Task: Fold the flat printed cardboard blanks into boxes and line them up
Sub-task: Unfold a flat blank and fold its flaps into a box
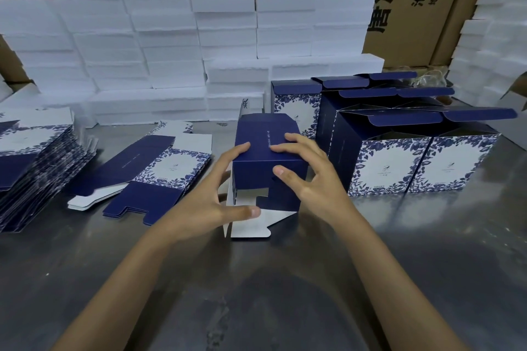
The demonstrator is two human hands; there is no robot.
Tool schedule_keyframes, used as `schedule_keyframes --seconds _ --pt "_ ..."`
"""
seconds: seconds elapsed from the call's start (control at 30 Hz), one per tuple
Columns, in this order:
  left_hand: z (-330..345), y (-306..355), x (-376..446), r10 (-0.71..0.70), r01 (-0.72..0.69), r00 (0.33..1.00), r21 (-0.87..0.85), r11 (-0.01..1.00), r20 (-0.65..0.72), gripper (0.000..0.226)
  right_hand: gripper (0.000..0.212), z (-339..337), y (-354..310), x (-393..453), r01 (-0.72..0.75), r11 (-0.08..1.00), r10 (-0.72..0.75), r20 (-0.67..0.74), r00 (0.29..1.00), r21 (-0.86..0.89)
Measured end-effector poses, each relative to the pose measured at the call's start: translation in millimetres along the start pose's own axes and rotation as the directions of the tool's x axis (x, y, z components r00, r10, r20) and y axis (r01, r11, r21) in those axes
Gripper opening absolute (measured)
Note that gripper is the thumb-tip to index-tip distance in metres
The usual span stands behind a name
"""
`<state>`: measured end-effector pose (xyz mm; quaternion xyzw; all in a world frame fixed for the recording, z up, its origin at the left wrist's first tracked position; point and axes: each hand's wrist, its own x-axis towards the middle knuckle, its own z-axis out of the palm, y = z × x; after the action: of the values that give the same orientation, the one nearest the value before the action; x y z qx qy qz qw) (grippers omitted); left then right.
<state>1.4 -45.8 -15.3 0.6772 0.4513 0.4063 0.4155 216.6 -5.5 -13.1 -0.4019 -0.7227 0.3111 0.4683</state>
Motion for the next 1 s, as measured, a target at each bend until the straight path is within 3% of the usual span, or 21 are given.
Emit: schedule_keyframes --seconds 0.1,0.2,0.27,0.43,0.63,0.9,1.0 --pt "2.7 2.3 -1.1 0.014 -0.013 0.999 0.027 1.000 -0.052 0.081 0.029 -0.7 2.0 0.8 -0.002 0.998 0.002 -0.012 1.000 0.058" --pt "21.7 4.4 5.2 0.081 -0.091 0.940 -0.014 0.996 -0.332 0.049 0.027 4.2 1.1 -0.2 0.007 0.995 -0.006 -0.018 1.000 0.100" --pt "31.8 7.9 13.4 0.148 -0.149 0.885 0.031 0.988 -0.441 0.033 0.028 6.9 0.4 -0.7 0.011 0.995 -0.008 -0.030 1.000 0.104" --pt "48.3 13.9 32.2 0.154 -0.203 0.876 -0.061 0.977 -0.458 0.024 0.026 3.5 0.0 1.6 -0.011 0.989 0.028 -0.115 0.993 0.150" --pt "55.5 11.6 43.3 0.141 -0.176 0.839 -0.017 0.984 -0.525 0.019 0.018 5.9 6.5 6.0 -0.004 0.988 0.039 -0.222 0.974 0.154" --pt "48.0 10.0 38.3 0.120 -0.179 0.881 -0.088 0.980 -0.457 0.029 0.021 -3.3 11.3 5.8 -0.004 0.989 0.021 -0.109 0.994 0.149" --pt "51.3 12.6 36.5 0.147 -0.203 0.867 -0.066 0.977 -0.477 0.027 0.019 -0.9 9.5 5.8 0.013 0.992 0.005 -0.145 0.989 0.125"
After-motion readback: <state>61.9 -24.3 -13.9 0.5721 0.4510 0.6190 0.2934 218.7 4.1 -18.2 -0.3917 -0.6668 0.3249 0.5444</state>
